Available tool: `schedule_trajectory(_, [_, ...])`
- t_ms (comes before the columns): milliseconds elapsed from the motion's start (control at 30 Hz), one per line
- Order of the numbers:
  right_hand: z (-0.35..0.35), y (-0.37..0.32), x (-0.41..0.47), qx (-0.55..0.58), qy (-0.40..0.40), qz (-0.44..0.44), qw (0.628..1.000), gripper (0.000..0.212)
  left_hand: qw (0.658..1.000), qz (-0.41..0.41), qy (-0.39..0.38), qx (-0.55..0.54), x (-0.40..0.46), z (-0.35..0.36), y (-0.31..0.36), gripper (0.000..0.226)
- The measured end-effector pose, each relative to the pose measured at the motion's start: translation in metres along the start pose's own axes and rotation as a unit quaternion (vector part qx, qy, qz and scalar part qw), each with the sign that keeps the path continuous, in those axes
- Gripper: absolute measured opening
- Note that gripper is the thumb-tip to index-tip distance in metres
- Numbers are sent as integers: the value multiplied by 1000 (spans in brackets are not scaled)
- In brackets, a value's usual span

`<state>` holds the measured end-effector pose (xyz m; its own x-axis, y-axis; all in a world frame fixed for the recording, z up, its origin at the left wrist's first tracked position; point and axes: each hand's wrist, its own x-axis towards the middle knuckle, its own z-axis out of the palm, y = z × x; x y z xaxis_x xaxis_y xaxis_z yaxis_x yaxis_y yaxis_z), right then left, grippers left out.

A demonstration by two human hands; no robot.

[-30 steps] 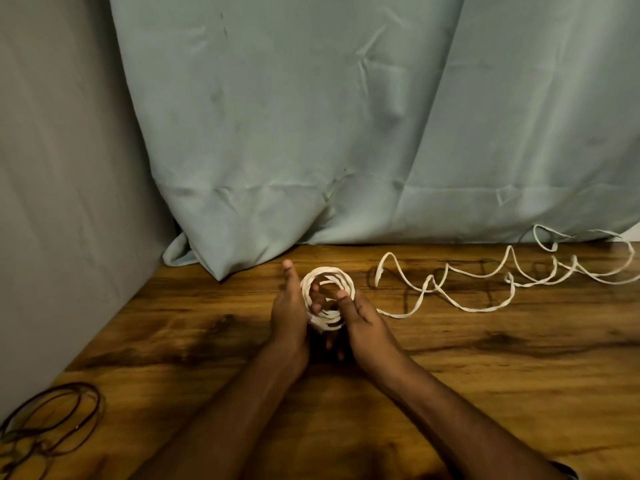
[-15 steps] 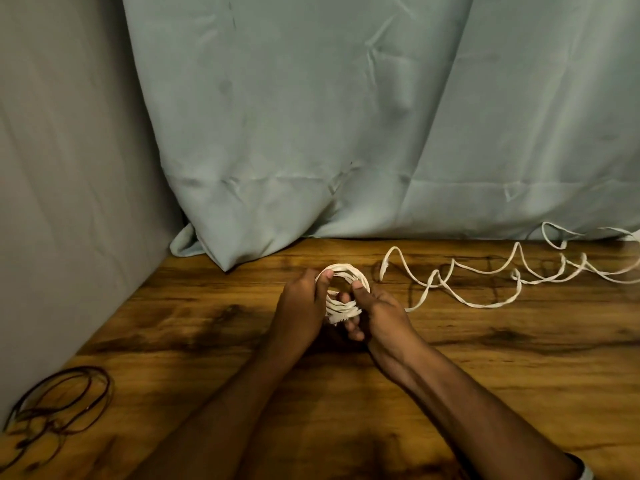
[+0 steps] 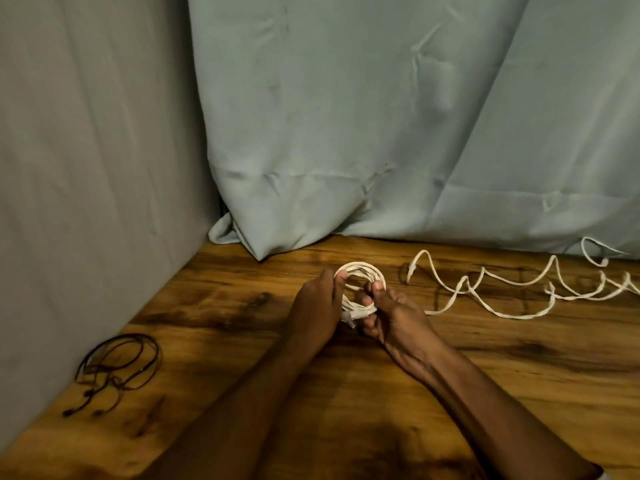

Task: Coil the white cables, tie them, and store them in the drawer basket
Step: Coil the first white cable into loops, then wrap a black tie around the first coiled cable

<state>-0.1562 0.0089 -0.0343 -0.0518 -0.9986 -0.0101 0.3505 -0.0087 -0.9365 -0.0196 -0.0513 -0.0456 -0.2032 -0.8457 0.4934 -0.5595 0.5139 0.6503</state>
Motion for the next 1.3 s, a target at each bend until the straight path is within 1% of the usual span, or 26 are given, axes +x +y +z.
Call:
schedule_trajectory(133, [14,5,-7,-74,9,-31,997,26,998,-26,-11,61,-19,-19,1,46])
schedule_trajectory(233, [39,13,-13,-119,0,-50,992,31,995,-75,8,58,-30,-34,-3,43])
schedule_trajectory(333, [69,25,-15,-149,-32,-76,985,33,992,-110,36,46,-40,-59,-19,47])
schedule_trajectory(400, [82,28,-12,-168,-40,-78,982,32,991,-110,31,75,-45,-79,-31,44])
schedule_trajectory(467, [85,28,-9,-170,-48,-64,982,34,988,-87,13,130,-50,-105,-38,38])
schedule_trajectory(533, [79,27,-3,-142,-46,-49,988,34,985,-60,6,161,-52,-138,-39,38])
schedule_trajectory(600, [72,27,-1,-85,-39,-36,995,30,978,-38,13,205,-52,-177,-38,35])
schedule_trajectory(633, [69,27,0,-69,-42,-34,996,28,970,-39,-2,239,-53,-197,-39,33])
schedule_trajectory(667, [68,28,1,-76,-46,-35,995,27,958,-52,-38,278,-53,-216,-38,32])
schedule_trajectory(700, [68,28,1,-99,-49,-40,993,29,939,-77,-91,323,-53,-234,-34,31])
schedule_trajectory(767, [70,29,2,-139,-55,-54,987,33,885,-125,-197,404,-54,-257,-26,31])
schedule_trajectory(800, [69,29,3,-144,-56,-56,986,34,859,-137,-234,435,-55,-261,-22,36])
schedule_trajectory(833, [69,29,4,-143,-55,-56,987,34,841,-136,-252,458,-56,-262,-21,42])
schedule_trajectory(867, [69,30,4,-138,-53,-54,987,33,836,-126,-255,470,-56,-261,-22,45])
schedule_trajectory(933, [67,30,5,-126,-50,-49,990,32,845,-107,-252,459,-58,-256,-29,45])
schedule_trajectory(1000, [67,31,6,-115,-47,-48,991,28,852,-90,-260,445,-59,-251,-39,39])
schedule_trajectory(1067, [66,31,4,-102,-43,-48,993,25,852,-75,-255,450,-59,-249,-46,28])
schedule_trajectory(1133, [66,30,2,-89,-41,-45,994,24,868,-65,-226,437,-57,-249,-48,18])
schedule_trajectory(1200, [65,32,4,-79,-45,-45,995,24,905,-54,-207,368,-50,-249,-45,13])
schedule_trajectory(1267, [64,31,8,-80,-49,-44,995,25,947,-38,-204,246,-42,-246,-33,10])
schedule_trajectory(1300, [62,30,11,-92,-51,-44,994,27,963,-39,-205,169,-38,-241,-24,10])
